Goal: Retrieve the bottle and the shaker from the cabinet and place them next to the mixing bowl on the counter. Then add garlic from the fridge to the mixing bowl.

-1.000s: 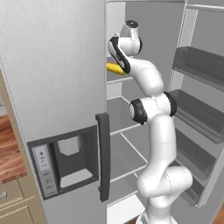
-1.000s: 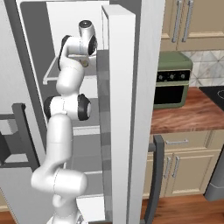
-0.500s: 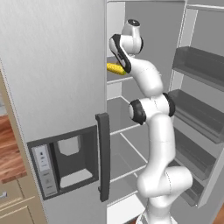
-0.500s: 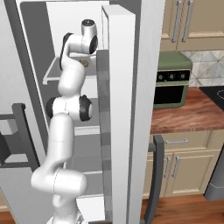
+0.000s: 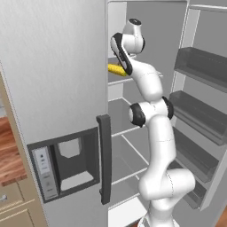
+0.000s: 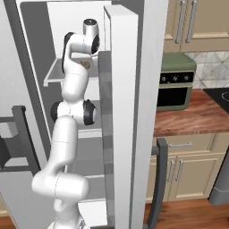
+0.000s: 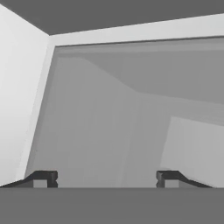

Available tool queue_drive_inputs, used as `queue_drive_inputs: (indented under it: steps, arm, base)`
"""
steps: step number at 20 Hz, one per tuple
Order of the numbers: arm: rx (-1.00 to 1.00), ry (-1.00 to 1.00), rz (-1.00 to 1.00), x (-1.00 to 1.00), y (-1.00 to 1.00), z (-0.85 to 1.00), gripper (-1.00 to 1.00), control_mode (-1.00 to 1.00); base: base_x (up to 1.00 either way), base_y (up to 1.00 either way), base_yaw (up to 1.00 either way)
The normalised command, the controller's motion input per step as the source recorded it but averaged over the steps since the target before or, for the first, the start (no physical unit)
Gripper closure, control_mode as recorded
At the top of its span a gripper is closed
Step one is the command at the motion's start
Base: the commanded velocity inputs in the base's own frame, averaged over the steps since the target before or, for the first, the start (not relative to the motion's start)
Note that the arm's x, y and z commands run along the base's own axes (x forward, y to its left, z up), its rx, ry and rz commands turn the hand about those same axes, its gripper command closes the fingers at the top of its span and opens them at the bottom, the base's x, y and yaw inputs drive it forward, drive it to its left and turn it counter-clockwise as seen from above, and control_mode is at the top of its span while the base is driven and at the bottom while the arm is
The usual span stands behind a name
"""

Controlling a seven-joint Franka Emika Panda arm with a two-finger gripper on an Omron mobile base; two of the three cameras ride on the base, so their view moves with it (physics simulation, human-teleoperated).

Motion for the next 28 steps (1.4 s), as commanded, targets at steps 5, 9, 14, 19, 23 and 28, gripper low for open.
queue_drive_inputs:
  steps: [5,9,14,19,23,28]
  arm:
    - [0.0,0.11,0.04,-0.01,0.13,-0.1,-1.0,-1.0]
    - [-0.01,0.14,0.04,-0.03,0.09,-0.09,-1.0,-1.0]
    - [-0.04,0.2,0.03,-0.08,0.22,-0.02,-1.0,-1.0]
    - [-0.02,0.19,0.01,-0.21,0.13,-0.02,-1.0,-1.0]
    - [-0.02,0.22,0.0,-0.02,0.0,0.03,-1.0,-1.0]
    - [0.0,0.07,0.0,-0.1,0.1,0.06,-1.0,-1.0]
  base:
    - [0.0,0.0,0.0]
    - [0.0,0.0,0.0]
    - [0.0,0.0,0.0]
    - [0.0,0.0,0.0]
    - [0.0,0.0,0.0]
    - [0.0,0.0,0.0]
